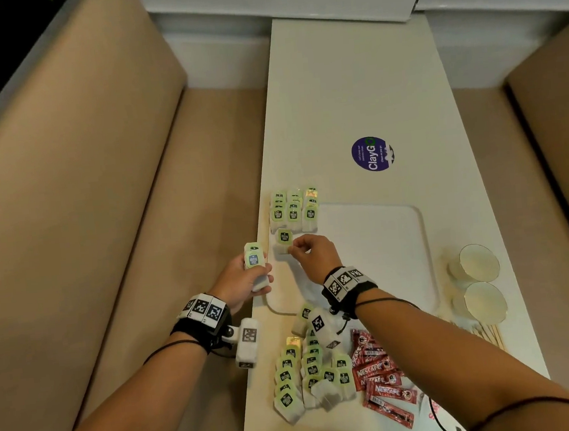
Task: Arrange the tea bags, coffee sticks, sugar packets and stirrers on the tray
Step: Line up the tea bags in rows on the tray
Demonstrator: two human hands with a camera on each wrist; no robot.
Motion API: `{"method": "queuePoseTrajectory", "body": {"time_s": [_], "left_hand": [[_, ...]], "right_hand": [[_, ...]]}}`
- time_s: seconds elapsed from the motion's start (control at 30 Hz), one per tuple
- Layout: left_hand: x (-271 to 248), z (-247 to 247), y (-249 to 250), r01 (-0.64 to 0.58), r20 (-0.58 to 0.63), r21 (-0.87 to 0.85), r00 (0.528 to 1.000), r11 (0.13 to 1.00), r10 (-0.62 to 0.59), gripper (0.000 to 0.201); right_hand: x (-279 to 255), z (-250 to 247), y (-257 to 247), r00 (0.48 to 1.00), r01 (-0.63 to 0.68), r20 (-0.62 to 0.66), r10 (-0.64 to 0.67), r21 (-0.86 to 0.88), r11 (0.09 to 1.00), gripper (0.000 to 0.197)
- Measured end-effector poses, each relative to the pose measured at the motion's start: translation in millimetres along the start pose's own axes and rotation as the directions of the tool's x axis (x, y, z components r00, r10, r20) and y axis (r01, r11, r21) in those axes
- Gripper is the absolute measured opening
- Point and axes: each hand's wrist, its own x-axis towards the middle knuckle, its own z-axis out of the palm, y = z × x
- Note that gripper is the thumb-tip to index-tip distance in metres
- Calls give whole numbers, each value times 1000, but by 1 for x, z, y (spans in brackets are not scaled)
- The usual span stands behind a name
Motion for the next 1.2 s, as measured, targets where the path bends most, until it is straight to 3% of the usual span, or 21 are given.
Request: {"method": "queuePoseTrajectory", "body": {"time_s": [0.33, 0.77, 1.2], "left_hand": [[3, -4, -1, 4, 40, -3, 999, 1000, -3, 39], [8, -2, 1, -42, 86, -38, 995, 998, 45, 51], [7, -11, -2, -97, 154, 5, 983, 995, 95, 29]], "right_hand": [[22, 12, -4, 997, -59, 39, 64, -122, 991, 15], [32, 17, -7, 994, -112, 5, 113, -98, 989, 15], [46, 20, -21, 983, -171, -83, 162, -128, 977, 5]]}}
